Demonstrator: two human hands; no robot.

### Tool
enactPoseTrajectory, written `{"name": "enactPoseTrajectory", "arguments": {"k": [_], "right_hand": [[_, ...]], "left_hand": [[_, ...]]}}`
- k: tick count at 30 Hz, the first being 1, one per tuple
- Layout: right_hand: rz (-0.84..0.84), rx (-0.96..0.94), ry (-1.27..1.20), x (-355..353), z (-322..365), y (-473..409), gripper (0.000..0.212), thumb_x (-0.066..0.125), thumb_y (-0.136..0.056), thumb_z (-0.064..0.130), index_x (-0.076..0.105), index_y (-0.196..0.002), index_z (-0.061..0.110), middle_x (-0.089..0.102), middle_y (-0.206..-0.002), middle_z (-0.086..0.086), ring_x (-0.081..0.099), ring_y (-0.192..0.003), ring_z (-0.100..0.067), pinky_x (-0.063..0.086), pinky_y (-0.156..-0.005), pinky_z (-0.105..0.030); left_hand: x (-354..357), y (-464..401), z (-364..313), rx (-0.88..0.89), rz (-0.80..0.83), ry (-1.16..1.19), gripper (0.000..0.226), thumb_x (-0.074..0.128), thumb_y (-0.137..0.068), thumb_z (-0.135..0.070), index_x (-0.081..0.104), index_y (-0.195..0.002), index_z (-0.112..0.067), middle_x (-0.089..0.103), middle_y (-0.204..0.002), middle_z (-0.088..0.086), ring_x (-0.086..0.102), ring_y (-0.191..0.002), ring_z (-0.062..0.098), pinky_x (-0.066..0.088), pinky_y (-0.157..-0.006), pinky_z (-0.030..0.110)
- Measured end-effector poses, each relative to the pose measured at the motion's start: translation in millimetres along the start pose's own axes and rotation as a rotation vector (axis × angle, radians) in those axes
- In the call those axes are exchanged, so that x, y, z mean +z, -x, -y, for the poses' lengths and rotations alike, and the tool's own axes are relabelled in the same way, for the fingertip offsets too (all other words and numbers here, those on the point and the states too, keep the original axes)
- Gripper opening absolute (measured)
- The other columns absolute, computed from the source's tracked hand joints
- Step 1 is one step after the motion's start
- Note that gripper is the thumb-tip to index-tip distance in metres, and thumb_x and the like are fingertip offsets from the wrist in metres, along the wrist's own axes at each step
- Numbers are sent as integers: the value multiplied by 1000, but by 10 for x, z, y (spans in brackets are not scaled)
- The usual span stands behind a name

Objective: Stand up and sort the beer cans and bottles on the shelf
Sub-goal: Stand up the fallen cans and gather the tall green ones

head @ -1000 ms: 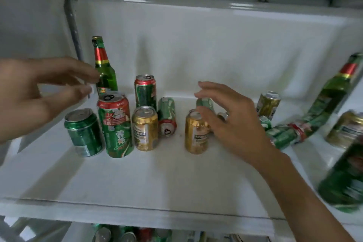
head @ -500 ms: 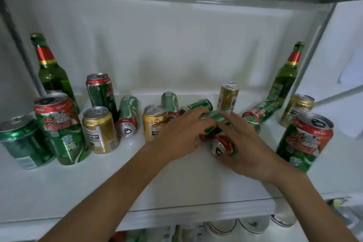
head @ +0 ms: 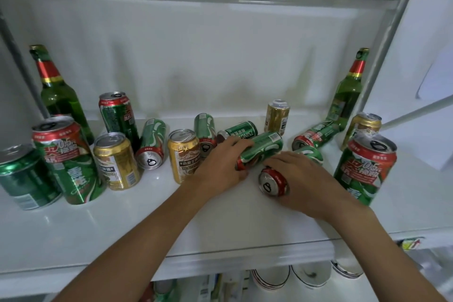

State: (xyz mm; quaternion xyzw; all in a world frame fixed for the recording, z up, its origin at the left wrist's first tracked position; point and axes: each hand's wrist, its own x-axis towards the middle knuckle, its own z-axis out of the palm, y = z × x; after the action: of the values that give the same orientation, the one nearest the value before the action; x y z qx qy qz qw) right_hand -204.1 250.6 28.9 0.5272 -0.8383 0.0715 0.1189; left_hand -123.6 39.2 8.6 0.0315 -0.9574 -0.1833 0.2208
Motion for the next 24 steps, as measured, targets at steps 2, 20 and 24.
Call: {"name": "enactPoseTrajectory", "arguments": {"k": [2, 20, 24], "right_hand": [[-56, 20, 20, -54, 71, 25, 60, 75, -82, 40, 57, -137, 29, 62, -136, 6, 56, -127, -20, 47, -104, -39], [-371, 176, -323, -474, 252, -9, 64, 70, -82, 58, 54, -133, 24, 74, -111, 1, 63, -86, -10, 50, -73, -20], [-447, 175, -452, -606, 459, -50, 77, 62, -74, 69, 60, -134, 20, 69, -97, 12, 60, -79, -3, 48, -78, -22]], "left_hand": [[-27, 19, -14, -4, -59, 44, 72, 82, -78, -20, 55, -144, -23, 59, -142, 4, 59, -126, 20, 50, -107, 37], [-787, 211, -449, -14, -401, 229, 59, 85, -80, -30, 64, -135, -25, 67, -131, -5, 61, -118, 9, 48, -101, 17], [-1193, 430, -500, -10, -460, 202, 60, 82, -84, -41, 62, -139, -26, 67, -133, -5, 61, -120, 8, 51, -101, 20]]}}
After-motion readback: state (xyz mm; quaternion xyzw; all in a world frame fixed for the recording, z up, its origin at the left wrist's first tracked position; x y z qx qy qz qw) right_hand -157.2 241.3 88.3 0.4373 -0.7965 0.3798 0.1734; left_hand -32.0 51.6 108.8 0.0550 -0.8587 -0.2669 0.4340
